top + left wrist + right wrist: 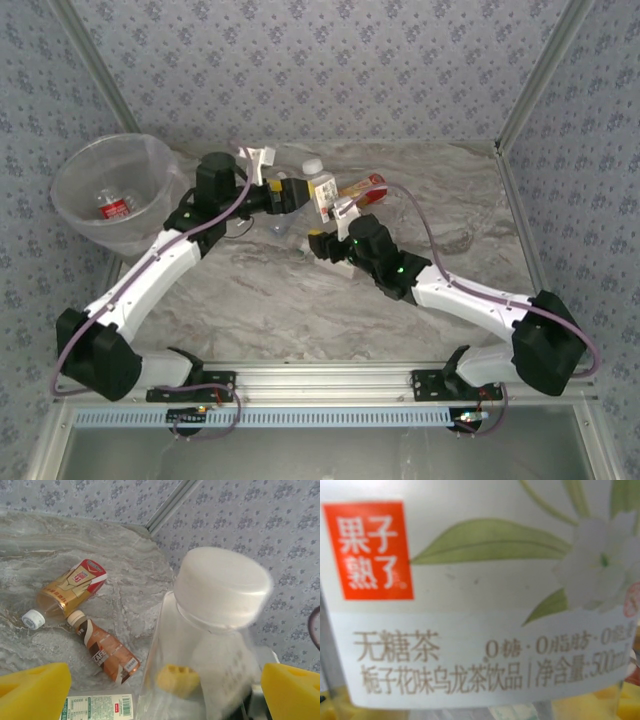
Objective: Put the plastic bottles in the bin
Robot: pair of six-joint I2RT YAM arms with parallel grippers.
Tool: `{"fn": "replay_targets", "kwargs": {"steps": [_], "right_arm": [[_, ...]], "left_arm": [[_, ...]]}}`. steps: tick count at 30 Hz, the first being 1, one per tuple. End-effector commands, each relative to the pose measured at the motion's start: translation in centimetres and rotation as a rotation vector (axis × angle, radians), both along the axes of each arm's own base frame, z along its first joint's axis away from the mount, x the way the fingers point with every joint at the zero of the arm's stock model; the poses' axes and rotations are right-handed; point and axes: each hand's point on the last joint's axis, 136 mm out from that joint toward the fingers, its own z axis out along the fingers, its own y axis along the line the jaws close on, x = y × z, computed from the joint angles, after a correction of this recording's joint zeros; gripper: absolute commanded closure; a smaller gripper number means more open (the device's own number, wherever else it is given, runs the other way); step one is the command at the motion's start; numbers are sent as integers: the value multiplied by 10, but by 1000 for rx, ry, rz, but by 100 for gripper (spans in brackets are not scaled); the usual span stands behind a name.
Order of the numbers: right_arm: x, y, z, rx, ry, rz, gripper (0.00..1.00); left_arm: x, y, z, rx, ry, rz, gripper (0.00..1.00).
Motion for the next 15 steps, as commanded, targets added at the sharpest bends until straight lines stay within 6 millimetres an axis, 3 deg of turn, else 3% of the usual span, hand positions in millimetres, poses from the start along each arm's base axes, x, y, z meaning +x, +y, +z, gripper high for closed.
{"fn": "replay_targets", "kwargs": {"steps": [1,4,9,15], "right_arm": [[7,12,23,7,-76,5,38],[8,20,25,-7,-94,11,38],[6,29,33,-6,-122,29,38],[4,32,36,4,-133,31,37]], "left_arm": [[0,-9,15,13,-41,-6,5],[1,-14,16,35,-47,1,9],[8,-14,6,96,-16,51,25],[10,-19,0,74,13,48,33]]}}
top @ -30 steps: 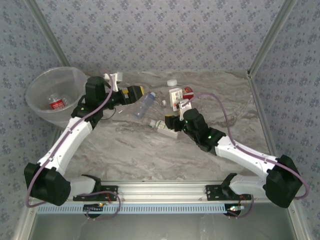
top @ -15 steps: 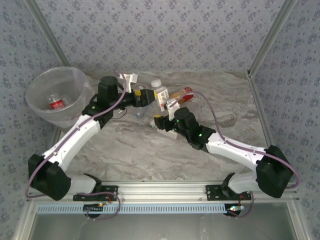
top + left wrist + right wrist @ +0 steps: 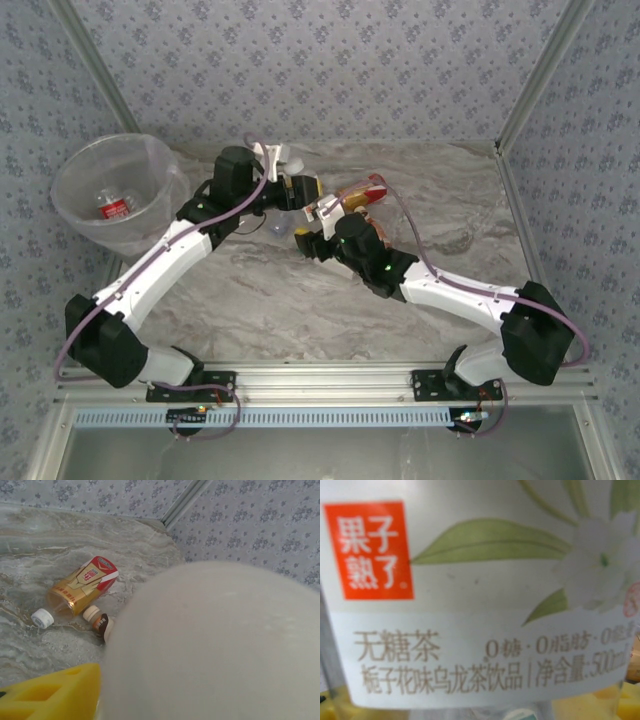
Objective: Put the plastic bottles in the bin
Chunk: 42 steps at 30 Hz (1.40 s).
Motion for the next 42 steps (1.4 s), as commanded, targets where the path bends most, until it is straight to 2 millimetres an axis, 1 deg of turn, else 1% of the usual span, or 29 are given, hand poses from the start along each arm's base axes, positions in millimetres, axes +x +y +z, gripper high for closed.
{"fn": "replay_targets", "kwargs": {"steps": [1,3,7,12,15,18,20,23,26,29,30,32,34,36,38,40,42], "right_arm": [[4,6,28,46,-70,-6,37],[3,8,30,55,-74,1,37],[3,9,32,63,-77,2,35],[1,7,34,63,-67,11,29],[-1,9,32,46,-58,45,25],[-3,8,33,27,-60,57,15],[-5,5,37,28,-70,58,11],[-9,2,43,26,-83,86,6],[-12,-5,48,9,-102,92,0],[-8,-18,55,8,-125,41,0],[-3,-25,57,14,-131,-7,0],[15,-51,59,68,-81,-180,0],[22,-65,59,128,-45,-246,0],[29,-77,58,194,-19,-303,0],[32,-87,56,241,-13,-336,0],[35,-96,50,261,7,-365,0],[36,-103,44,271,34,-386,0]], "left_arm": [[2,-2,5,-10,1,10,34],[2,-3,2,-12,10,8,37],[1,-3,2,-13,12,2,47],[-2,-4,8,-8,-12,-21,56],[-3,-3,11,-4,-27,-20,57],[-1,0,15,-1,-41,-10,57],[0,2,17,3,-48,2,57],[4,8,21,14,-62,28,57],[11,18,23,34,-62,65,57],[18,33,27,61,-68,116,57],[20,39,29,70,-76,138,58],[22,48,33,83,-88,162,58],[23,56,37,97,-97,181,58],[25,68,41,127,-105,227,58],[30,90,44,197,-117,329,59],[31,105,49,254,-139,388,59],[30,115,55,292,-172,425,59]]}}
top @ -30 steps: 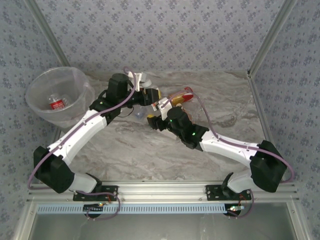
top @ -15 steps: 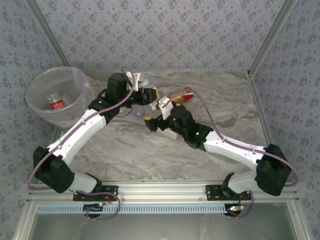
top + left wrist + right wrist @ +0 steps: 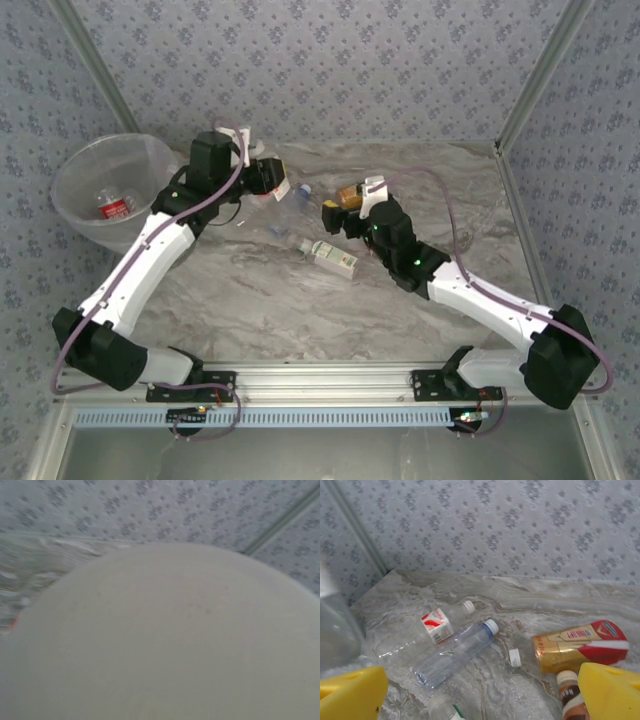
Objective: Put the plastic bottles in the bin
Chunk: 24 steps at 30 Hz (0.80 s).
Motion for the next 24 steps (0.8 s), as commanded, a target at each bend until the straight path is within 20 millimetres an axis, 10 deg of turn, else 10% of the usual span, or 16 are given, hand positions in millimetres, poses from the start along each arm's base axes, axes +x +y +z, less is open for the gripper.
{"fn": "replay_targets", "kwargs": {"steps": [1,11,24], "right_arm": [[2,-17,2,102,29,-74,0],[2,-32,-5,146,53,-122,0],[2,-36,-11,153,75,-141,0]], "left_arm": [[-6,36,36,107,-114,114,58],[-8,118,95,392,-320,452,57],[2,181,118,518,-362,672,57]]}}
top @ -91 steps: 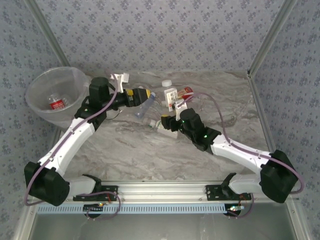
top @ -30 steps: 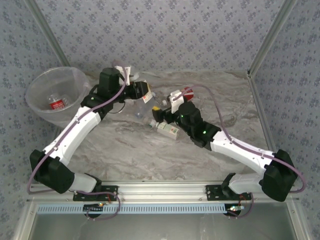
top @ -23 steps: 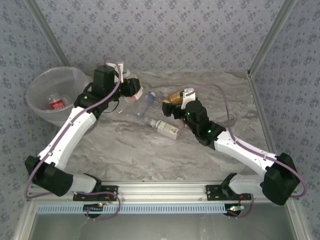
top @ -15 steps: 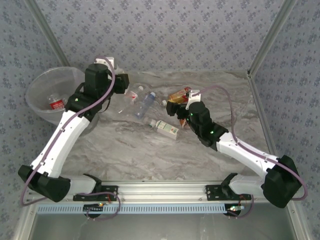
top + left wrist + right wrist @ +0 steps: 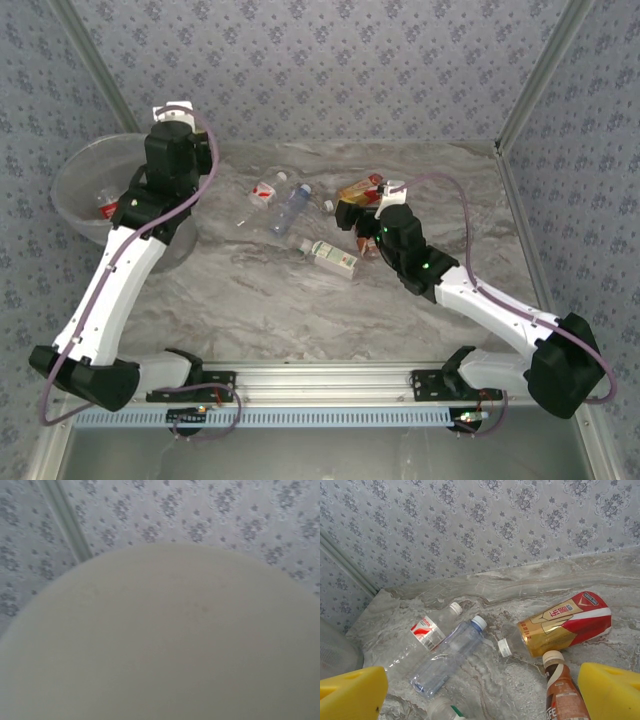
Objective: Put the plastic bottles in the bin
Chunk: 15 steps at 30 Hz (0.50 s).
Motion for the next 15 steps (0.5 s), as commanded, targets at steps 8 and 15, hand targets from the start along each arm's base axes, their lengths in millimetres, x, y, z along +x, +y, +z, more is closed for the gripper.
{"fn": "replay_targets", "kwargs": {"steps": [8,15], "right_arm": [[-1,-10,-1,7,13,-38,1],[-2,-11,1,7,11,-41,1]], "left_arm": [[1,77,32,-95,-114,156,56],[13,124,-1,-330,-90,194,54]]}}
